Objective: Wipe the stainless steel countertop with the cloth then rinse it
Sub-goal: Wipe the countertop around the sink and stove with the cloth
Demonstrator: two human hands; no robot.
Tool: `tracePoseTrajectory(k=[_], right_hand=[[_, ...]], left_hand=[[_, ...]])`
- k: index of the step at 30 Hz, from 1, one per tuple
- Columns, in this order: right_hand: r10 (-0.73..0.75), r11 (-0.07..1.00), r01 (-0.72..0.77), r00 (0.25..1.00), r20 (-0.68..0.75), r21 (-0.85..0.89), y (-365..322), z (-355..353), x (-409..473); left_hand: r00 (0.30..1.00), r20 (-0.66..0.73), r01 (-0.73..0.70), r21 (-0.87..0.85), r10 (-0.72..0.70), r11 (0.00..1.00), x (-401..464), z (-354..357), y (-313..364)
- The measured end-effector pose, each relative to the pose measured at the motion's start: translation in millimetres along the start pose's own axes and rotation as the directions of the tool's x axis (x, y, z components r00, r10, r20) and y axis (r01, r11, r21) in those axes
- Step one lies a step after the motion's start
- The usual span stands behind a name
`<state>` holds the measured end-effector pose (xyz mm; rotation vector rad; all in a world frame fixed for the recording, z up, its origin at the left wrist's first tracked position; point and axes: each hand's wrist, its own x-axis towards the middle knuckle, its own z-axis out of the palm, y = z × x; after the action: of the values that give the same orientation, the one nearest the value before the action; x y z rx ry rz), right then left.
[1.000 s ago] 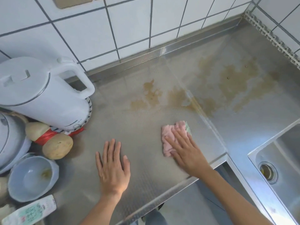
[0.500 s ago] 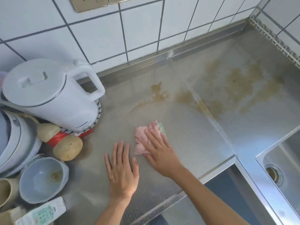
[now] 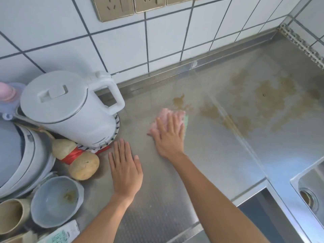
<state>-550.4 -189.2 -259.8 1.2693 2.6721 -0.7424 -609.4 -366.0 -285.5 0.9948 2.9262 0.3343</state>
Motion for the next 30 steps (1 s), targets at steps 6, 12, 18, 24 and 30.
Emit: tracePoseTrajectory(k=[6,12,18,24,30], right_hand=[[-0.408,0.899,0.413,0.911,0.064,-0.146,25.7,17.0,-53.9],[-0.149,0.979,0.148,0.989,0.002,-0.141,111.7,-35.6,-42.1],[0.126,0.992,-0.128,0.988,-0.093,-0.016,20.8,-24.2,60.7],[-0.422,0.898,0.42,0.906,0.008,-0.133,-11.5,16.5,13.0],[-0.395,0.894,0.401,0.916,0.069,-0.201,114.1,-34.0,-46.7]], left_hand=[[0.999,-0.041,-0.034,0.04,0.036,0.999,-3.0,10.8,-8.9],[0.999,-0.039,-0.02,0.009,0.02,1.0,-2.3,10.0,-6.2],[0.999,-0.036,-0.026,0.002,0.026,1.0,-1.5,11.8,-6.7],[0.999,-0.031,-0.044,0.011,0.044,0.999,-2.2,12.7,-9.1],[1.0,-0.002,-0.03,-0.004,0.03,1.0,-1.3,7.7,-6.8]])
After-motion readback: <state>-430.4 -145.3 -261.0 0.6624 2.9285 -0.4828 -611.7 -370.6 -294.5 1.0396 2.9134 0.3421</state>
